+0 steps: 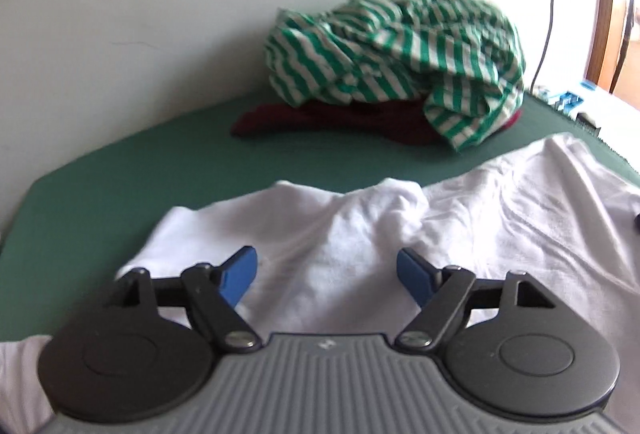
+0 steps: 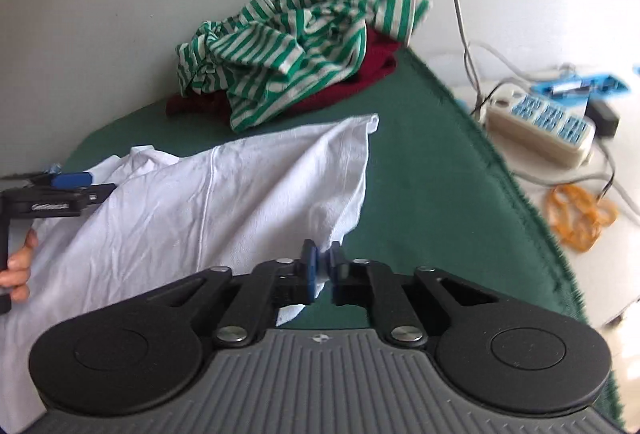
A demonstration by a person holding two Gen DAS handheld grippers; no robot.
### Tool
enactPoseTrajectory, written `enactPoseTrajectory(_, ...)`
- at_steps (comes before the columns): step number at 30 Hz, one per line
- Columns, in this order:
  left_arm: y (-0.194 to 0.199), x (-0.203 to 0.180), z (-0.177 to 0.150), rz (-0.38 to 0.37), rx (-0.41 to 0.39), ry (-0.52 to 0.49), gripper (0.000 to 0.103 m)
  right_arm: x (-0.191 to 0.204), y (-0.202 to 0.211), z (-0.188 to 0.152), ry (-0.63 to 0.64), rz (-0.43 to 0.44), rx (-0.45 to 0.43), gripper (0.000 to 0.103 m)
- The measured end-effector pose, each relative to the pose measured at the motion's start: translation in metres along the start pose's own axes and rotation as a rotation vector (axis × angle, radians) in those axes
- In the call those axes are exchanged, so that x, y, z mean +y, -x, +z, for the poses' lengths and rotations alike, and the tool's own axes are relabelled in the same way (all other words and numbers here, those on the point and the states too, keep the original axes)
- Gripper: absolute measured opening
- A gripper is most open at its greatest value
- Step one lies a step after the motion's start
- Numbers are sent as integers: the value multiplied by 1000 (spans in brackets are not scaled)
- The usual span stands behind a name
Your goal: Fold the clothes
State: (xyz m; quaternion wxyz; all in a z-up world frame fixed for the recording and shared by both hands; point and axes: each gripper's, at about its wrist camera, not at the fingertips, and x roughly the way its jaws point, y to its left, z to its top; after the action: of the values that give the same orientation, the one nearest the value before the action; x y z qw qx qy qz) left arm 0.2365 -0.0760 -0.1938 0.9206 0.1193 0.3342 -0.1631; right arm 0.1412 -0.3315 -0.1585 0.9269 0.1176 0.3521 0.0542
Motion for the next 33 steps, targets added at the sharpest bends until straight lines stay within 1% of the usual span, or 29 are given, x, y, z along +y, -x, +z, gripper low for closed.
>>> enactPoseTrajectory(3, -7, -2, 1, -25, 0, 24, 79, -12, 21, 7, -6, -62, -6, 1)
enactPoseTrajectory(5, -10, -3, 1, -45, -2, 44, 81, -20, 28, 7, -4, -91, 18, 1)
enactPoseTrajectory(7, -13, -5, -1, -48, -4, 41, 89, -22, 23, 1, 22, -123, 50, 1)
enactPoseTrajectory(9, -12, -6, -2, -44, -13, 28, 90, -21, 18, -6, 50, -151, 74, 1)
enactPoseTrajectory(10, -11, -6, -2, -44, -12, 21, 90, -22, 18, -7, 43, -155, 71, 2)
enactPoseTrajectory(12, -5, -6, -1, -29, -20, -11, 89, -22, 23, -4, 13, -184, 49, 9)
enactPoseTrajectory(13, 3, -6, -2, -18, -41, -27, 89, -21, 28, -2, 13, -223, 27, 13)
enactPoseTrajectory(14, 10, -3, -3, -16, -58, -36, 89, -18, 34, 0, 25, -266, -3, 24)
enactPoseTrajectory(15, 17, 0, -6, -15, -65, -37, 89, -14, 41, 2, 52, -291, -41, 32)
enactPoseTrajectory(16, 24, 4, -9, -12, -69, -36, 89, -9, 46, 3, 71, -255, -61, 32)
enactPoseTrajectory(18, 35, 12, -17, -10, -64, -18, 89, 1, 50, 3, 77, -101, -47, 31)
enactPoseTrajectory(20, 41, 17, -27, 1, -49, -14, 89, 5, 40, -2, 9, 51, 26, 31)
enactPoseTrajectory(21, 42, 18, -32, 13, -44, -21, 89, 7, 34, -4, -29, 124, 64, 29)
enactPoseTrajectory(22, 41, 19, -36, 30, -37, -23, 89, 7, 26, -7, -62, 169, 98, 28)
enactPoseTrajectory(23, 39, 20, -39, 48, -30, -22, 89, 4, 18, -10, -87, 166, 124, 28)
enactPoseTrajectory(24, 35, 23, -42, 62, -21, -9, 89, 0, 11, -12, -110, 130, 141, 28)
enactPoseTrajectory(25, 32, 27, -43, 77, -12, 10, 89, -7, 8, -13, -132, 94, 139, 24)
enactPoseTrajectory(26, 28, 31, -45, 94, -5, 29, 89, -14, 8, -13, -148, 64, 123, 16)
enactPoseTrajectory(27, 27, 35, -46, 102, -4, 45, 91, -20, 11, -11, -147, 12, 107, 14)
enactPoseTrajectory(28, 28, 38, -47, 108, -1, 57, 88, -22, 15, -10, -139, -28, 94, 14)
enactPoseTrajectory(29, 32, 40, -47, 111, -3, 70, 85, -22, 20, -9, -134, -40, 88, 14)
enactPoseTrajectory(30, 37, 41, -46, 112, -9, 84, 83, -23, 25, -8, -129, -52, 82, 23)
enactPoseTrajectory(31, 45, 42, -47, 108, -19, 98, 84, -20, 29, -8, -126, -27, 75, 24)
enactPoseTrajectory(33, 63, 43, -51, 105, -41, 121, 86, -5, 33, -10, -123, 102, 74, 25)
